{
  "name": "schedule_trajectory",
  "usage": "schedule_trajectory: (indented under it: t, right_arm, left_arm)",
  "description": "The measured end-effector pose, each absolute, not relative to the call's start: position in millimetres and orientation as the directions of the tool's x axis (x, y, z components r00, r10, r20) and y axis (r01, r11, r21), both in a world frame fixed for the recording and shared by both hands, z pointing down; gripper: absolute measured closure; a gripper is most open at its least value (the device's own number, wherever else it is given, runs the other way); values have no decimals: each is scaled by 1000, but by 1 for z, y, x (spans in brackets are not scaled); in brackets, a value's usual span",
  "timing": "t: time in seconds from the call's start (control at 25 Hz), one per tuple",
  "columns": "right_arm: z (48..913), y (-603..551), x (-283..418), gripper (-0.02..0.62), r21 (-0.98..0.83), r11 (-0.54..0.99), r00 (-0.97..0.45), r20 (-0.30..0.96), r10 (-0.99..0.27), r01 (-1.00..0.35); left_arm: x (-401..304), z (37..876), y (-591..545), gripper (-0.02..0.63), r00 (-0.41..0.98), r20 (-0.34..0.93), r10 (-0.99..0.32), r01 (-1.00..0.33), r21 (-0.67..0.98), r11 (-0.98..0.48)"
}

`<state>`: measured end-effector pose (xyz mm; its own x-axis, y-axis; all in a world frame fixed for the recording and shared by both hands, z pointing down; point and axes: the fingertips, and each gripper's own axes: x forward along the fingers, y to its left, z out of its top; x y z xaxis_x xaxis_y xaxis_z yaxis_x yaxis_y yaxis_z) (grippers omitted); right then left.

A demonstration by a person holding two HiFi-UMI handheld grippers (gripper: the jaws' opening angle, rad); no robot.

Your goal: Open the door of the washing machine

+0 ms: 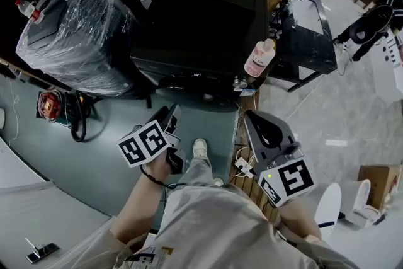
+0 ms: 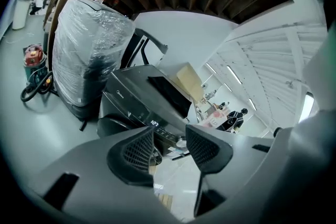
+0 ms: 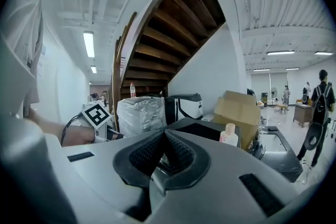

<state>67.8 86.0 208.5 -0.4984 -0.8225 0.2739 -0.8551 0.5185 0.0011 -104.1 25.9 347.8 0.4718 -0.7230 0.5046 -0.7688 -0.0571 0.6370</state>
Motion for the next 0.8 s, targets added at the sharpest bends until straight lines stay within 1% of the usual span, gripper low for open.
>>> schedule_trajectory:
  t: [0.28, 0.48, 0.8]
  right_arm:
    - [238, 27, 45, 568, -13, 510, -484, 339, -807, -860]
    - [261, -1, 29, 568, -28, 513, -486, 372, -791, -858]
    - [297, -29, 13, 568, -38, 532, -496, 423, -758, -846]
  left_arm:
    - [-118, 408, -29, 416, 477, 592, -650, -740, 669, 67]
    - [-116, 447, -47, 402, 512, 622, -592, -687, 711, 153]
    - [-115, 500, -61, 397, 479, 691, -541, -681, 682, 267]
